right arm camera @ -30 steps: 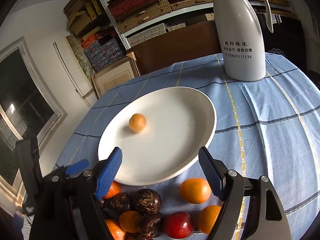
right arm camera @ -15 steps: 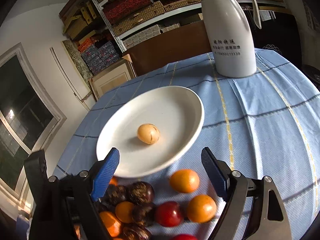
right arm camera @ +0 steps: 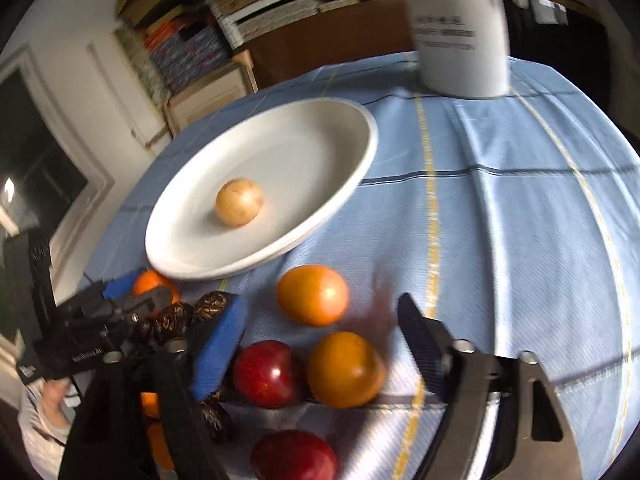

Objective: Organize fruits

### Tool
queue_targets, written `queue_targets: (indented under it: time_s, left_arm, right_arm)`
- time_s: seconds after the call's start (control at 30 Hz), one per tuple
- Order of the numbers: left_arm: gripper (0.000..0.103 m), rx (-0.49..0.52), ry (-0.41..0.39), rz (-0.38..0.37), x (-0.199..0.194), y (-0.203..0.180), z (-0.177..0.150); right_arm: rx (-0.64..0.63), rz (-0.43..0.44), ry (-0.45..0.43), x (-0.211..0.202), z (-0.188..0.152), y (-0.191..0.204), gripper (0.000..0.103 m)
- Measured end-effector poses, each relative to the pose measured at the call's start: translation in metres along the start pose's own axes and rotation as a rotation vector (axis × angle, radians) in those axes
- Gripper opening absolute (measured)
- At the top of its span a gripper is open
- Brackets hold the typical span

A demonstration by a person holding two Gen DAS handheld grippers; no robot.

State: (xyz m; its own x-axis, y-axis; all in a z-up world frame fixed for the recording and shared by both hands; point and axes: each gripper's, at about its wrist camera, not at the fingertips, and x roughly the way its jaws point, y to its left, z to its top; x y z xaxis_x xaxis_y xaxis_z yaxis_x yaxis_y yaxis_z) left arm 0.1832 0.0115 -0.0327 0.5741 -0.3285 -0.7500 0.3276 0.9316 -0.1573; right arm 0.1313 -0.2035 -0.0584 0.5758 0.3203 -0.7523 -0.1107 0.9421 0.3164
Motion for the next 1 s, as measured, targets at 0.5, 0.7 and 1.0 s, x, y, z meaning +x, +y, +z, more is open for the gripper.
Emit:
queue_targets:
  time_s: [0.5,0.7,1.0]
  left_arm:
    - [0.042,0.076,-0.077,-0.026,-0.027,-0.024,-0.008]
    - [0.042,0.063,-0.136,-0.023,-0.043,-0.025,0.013]
    - [0.043,-0.024,-0.082,0.001,0.006,-0.002,0.058]
  right_arm:
    - [0.007,0.013,-0.153,-0.04,-0.011,-0.001,0.041]
    - [0.052,0.07,-0.196,-0.05,0.013,0.002,0.041]
    - [0.007,0.041,-0.154,0.001,0.059,0.03,0.041]
